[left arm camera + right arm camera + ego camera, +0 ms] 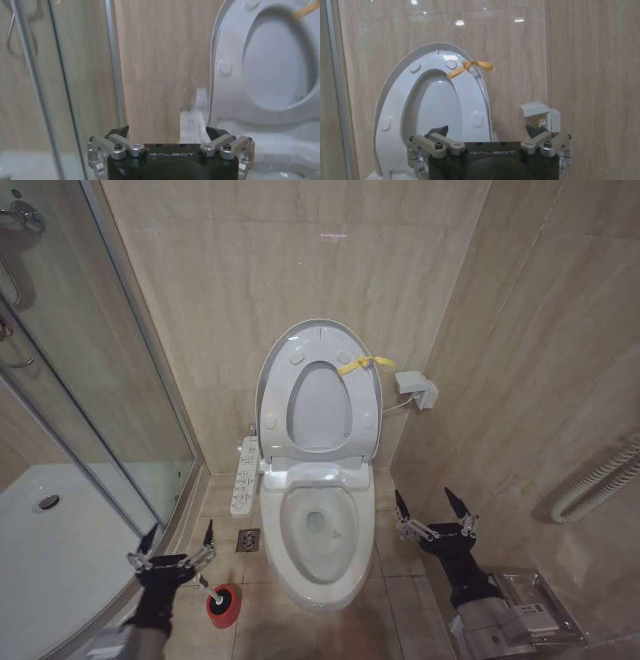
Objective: Open the toilet lid, clean the toilet bowl with a toilet brush, close the toilet lid, and flush.
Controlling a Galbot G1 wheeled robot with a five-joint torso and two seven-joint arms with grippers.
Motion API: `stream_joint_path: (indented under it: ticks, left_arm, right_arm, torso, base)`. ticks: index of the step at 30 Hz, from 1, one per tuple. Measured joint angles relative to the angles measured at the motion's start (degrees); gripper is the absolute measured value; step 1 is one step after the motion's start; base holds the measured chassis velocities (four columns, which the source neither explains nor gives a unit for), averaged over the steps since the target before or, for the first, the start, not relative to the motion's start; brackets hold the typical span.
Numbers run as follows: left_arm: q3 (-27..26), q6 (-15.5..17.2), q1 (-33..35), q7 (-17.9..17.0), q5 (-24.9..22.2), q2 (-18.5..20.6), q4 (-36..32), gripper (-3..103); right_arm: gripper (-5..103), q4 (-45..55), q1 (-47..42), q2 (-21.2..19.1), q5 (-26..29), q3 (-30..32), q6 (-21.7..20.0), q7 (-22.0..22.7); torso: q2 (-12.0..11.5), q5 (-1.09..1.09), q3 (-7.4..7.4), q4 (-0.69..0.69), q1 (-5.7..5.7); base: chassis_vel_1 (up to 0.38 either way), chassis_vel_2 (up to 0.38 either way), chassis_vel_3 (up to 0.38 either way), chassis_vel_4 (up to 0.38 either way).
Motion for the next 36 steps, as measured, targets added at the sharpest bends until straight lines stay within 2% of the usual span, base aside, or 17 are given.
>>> stream_joint_path:
  ticks: [9,13,14,16,17,18,19,33,36]
  left_arm:
    - [0.3,0.8,-0.4,0.1,0.7,-0.7,0.3,100]
    - [-0.1,-2.6,-0.1,-0.3,2.0,0.3,0.2,100]
    - [-0.6,-5.8,0.2,-0.6,2.9,1.2,-0.1,100]
    - [-0.6,-5.2,0.1,-0.7,2.6,1.2,0.1,100]
    - [-0.3,-6.4,0.4,-1.0,1.4,1.9,0.9,100]
    - [-0.3,-9.1,0.9,-1.5,0.2,3.1,1.6,100]
    - [-0.3,-10.2,1.2,-1.8,-0.3,3.6,1.9,100]
    - [-0.1,-12.4,1.4,-2.4,-0.9,4.5,3.6,99]
    - [1.4,-16.5,2.0,-4.2,-1.5,7.2,10.4,100]
  right_arm:
    - [100,0.0,0.0,0.0,0.0,0.0,0.0,0.0]
    - [100,0.0,0.0,0.0,0.0,0.0,0.0,0.0]
    - [100,0.0,0.0,0.0,0.0,0.0,0.0,0.0]
    - [100,0.0,0.0,0.0,0.0,0.0,0.0,0.0]
    - [100,0.0,0.0,0.0,0.0,0.0,0.0,0.0]
    - [100,0.0,0.0,0.0,0.0,0.0,0.0,0.0]
    - [100,0.0,0.0,0.0,0.0,0.0,0.0,0.0]
    - [100,0.0,0.0,0.0,0.0,0.0,0.0,0.0]
    - [100,0.0,0.0,0.0,0.0,0.0,0.0,0.0]
  torso:
    - [0.0,0.02,0.00,0.00,0.00]
    - [0.0,0.01,0.00,0.00,0.00]
    - [0.0,0.02,0.00,0.01,0.00]
    - [0.0,0.04,-0.01,-0.01,0.00]
    - [0.0,-0.03,0.00,0.01,-0.01]
    - [0.0,0.01,0.00,-0.01,-0.01]
    - [0.0,0.01,0.00,0.00,-0.01]
    - [0.0,0.02,0.00,0.00,-0.01]
    - [0.0,0.00,0.00,0.02,-0.01]
  base:
    - [0.000,0.000,0.000,0.000]
    - [0.000,0.000,0.000,0.000]
    - [0.000,0.000,0.000,0.000]
    - [0.000,0.000,0.000,0.000]
    - [0.000,0.000,0.000,0.000]
    - [0.000,0.000,0.000,0.000]
    - [0.000,0.000,0.000,0.000]
    - [0.000,0.000,0.000,0.000]
    - [0.000,0.000,0.000,0.000]
